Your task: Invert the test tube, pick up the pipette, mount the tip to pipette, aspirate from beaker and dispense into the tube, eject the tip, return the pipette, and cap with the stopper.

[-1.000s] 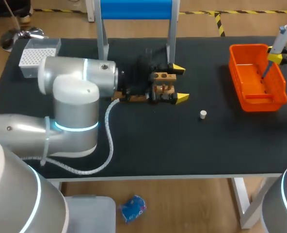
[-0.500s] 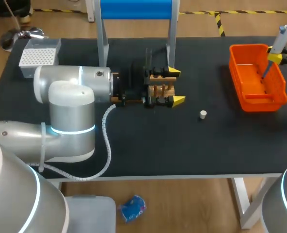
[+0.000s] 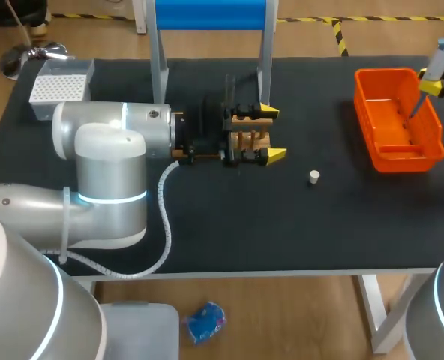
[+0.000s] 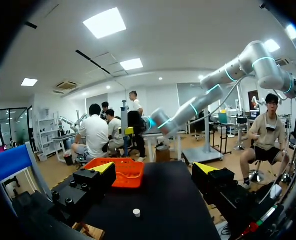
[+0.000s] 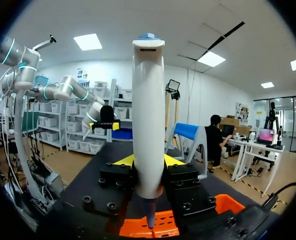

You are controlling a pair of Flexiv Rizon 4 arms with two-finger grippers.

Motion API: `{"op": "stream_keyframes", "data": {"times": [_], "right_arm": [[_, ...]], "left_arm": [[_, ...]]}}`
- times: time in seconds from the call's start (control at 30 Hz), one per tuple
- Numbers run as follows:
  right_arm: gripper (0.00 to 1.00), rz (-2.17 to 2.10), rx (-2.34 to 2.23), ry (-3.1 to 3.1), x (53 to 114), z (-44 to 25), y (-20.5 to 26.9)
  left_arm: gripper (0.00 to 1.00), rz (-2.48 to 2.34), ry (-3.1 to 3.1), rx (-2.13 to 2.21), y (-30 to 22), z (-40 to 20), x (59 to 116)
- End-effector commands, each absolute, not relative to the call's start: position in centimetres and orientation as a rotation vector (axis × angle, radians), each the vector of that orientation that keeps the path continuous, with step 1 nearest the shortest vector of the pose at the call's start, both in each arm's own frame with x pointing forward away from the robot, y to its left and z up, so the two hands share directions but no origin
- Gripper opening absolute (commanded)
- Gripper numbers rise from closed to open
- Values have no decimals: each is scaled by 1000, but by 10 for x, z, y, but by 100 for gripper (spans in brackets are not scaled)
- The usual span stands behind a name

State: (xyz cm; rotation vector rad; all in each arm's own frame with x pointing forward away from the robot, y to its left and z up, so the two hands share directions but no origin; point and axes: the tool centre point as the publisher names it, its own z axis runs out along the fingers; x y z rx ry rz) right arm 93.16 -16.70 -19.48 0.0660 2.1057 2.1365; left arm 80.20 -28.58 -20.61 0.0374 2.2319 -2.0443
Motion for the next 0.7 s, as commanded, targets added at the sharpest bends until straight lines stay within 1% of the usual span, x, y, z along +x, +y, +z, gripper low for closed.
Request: {"op": "stream_keyframes", "data": {"times": [0.03, 0.3, 0.7], "right_arm": [[0, 2133, 90, 2119, 905, -174, -149], [0, 2194, 1, 2197, 872, -172, -96], [0, 2174, -148, 2182, 847, -227, -9]], "left_arm": [[100, -2044, 2227, 35, -287, -207, 801], [100, -2044, 2227, 35, -287, -207, 801], [100, -2044, 2227, 35, -287, -207, 801]]}}
